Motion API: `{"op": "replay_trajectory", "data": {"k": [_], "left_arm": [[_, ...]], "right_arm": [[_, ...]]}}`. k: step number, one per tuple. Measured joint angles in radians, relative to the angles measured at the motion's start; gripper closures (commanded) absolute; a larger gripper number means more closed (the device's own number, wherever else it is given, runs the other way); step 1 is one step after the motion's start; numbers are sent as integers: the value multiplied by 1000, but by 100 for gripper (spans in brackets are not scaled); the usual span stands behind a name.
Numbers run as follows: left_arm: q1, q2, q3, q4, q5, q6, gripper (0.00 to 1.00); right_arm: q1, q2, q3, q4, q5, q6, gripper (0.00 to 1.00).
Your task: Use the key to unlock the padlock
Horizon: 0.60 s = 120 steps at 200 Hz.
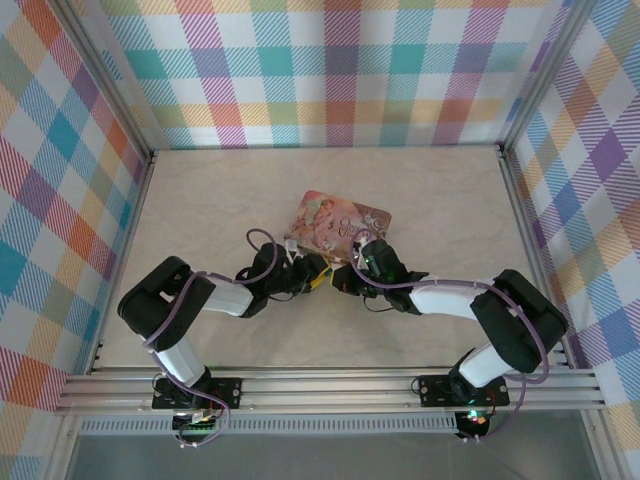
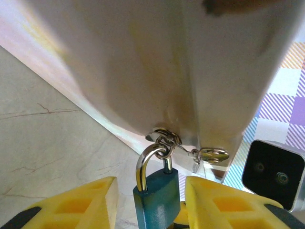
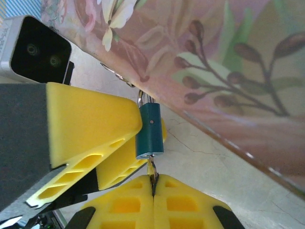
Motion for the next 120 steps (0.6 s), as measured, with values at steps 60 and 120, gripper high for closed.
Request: {"op": "replay_trajectory", "data": {"k": [60, 120], "left_arm": [[-13, 13, 8, 25, -5, -26, 75], [-18, 13, 10, 24, -11, -33, 92]], "right_arm": [[0, 0, 1, 5, -7, 68, 99], [3, -31, -1, -19, 8, 81, 75]]}}
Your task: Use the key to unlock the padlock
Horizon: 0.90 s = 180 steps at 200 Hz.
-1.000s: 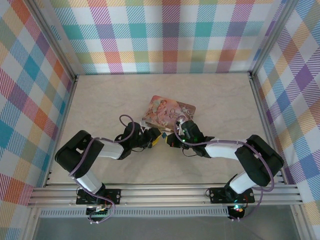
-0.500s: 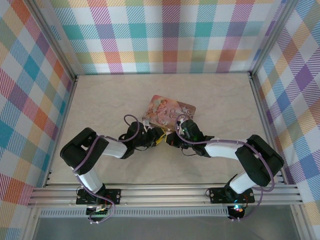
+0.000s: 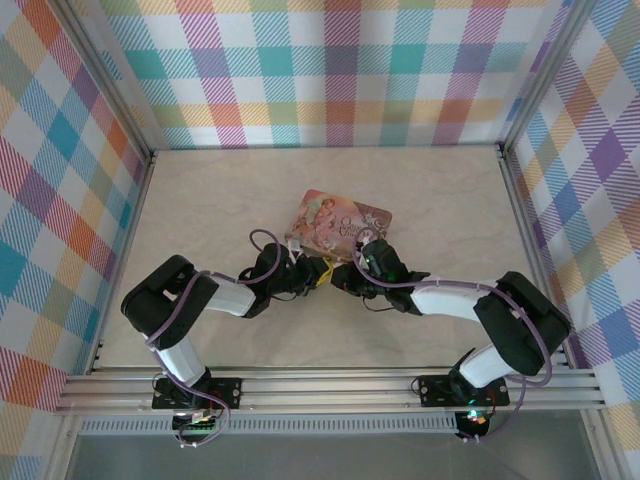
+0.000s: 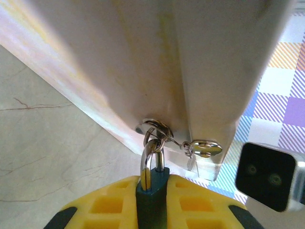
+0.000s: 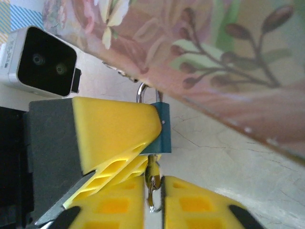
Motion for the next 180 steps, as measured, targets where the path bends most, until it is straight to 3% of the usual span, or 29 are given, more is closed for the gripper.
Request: {"op": "replay_trajectory", "data": {"k": [83, 108, 138, 180], "left_arm": [[0, -28, 11, -67, -18, -16, 100], [0, -47, 13, -106, -27, -42, 100], [0, -59, 22, -139, -30, -58, 100], [0, -66, 32, -168, -31, -76, 100]], "right_arm": [[2, -203, -45, -137, 132, -121, 44], [2, -320, -45, -176, 197, -217, 28], [2, -443, -45, -184, 269, -346, 0], [1, -542, -61, -143, 324, -563, 0]]}}
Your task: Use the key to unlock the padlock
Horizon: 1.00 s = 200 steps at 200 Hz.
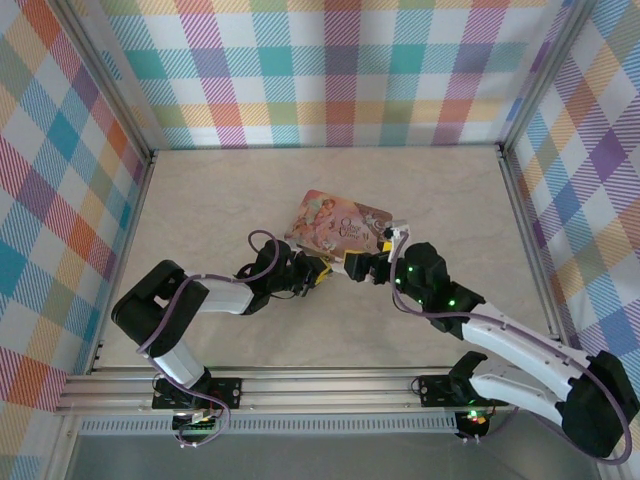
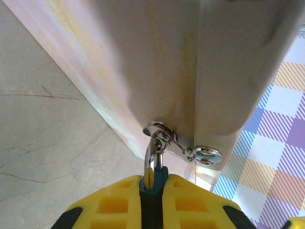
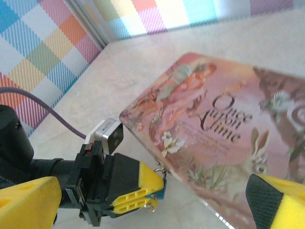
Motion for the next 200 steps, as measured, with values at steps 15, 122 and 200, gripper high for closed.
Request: {"op": "replay_trajectory", "data": {"k": [15, 122, 200], "left_arm": [[0, -2, 0, -4, 0, -4, 100], [0, -14, 27, -69, 2, -48, 100], [0, -14, 32, -74, 2, -68, 100]], "right_arm": [[0, -10, -12, 24, 4, -83, 0], [84, 197, 21, -1, -61, -735, 20], [214, 473, 34, 71, 105, -1073, 28]]}}
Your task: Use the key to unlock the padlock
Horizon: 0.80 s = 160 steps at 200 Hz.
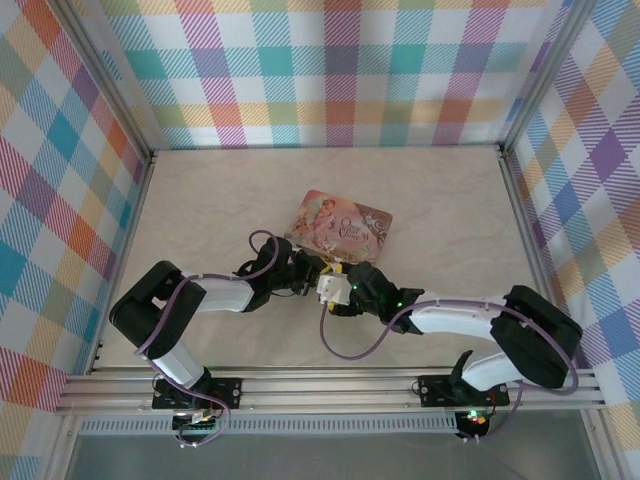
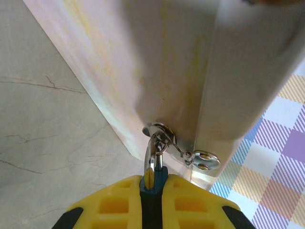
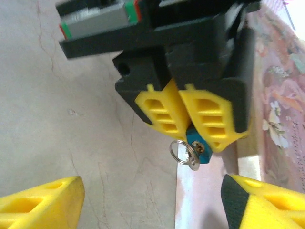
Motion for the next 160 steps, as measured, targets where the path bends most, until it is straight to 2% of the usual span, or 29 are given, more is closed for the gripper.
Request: {"op": "replay_trajectory", "data": {"k": [29, 52, 112, 160], "left_arm": [[0, 0, 0, 0, 0, -3, 100], [0, 0, 0, 0, 0, -3, 100], [0, 0, 0, 0, 0, -6, 100], [-1, 0, 0, 0, 4, -6, 100]], "right_arm": [[5, 35, 18, 14, 22, -20, 33], [5, 43, 22, 38, 42, -25, 43], [5, 90, 32, 65, 82, -25, 60], [5, 94, 32, 98, 92, -21, 68]]}}
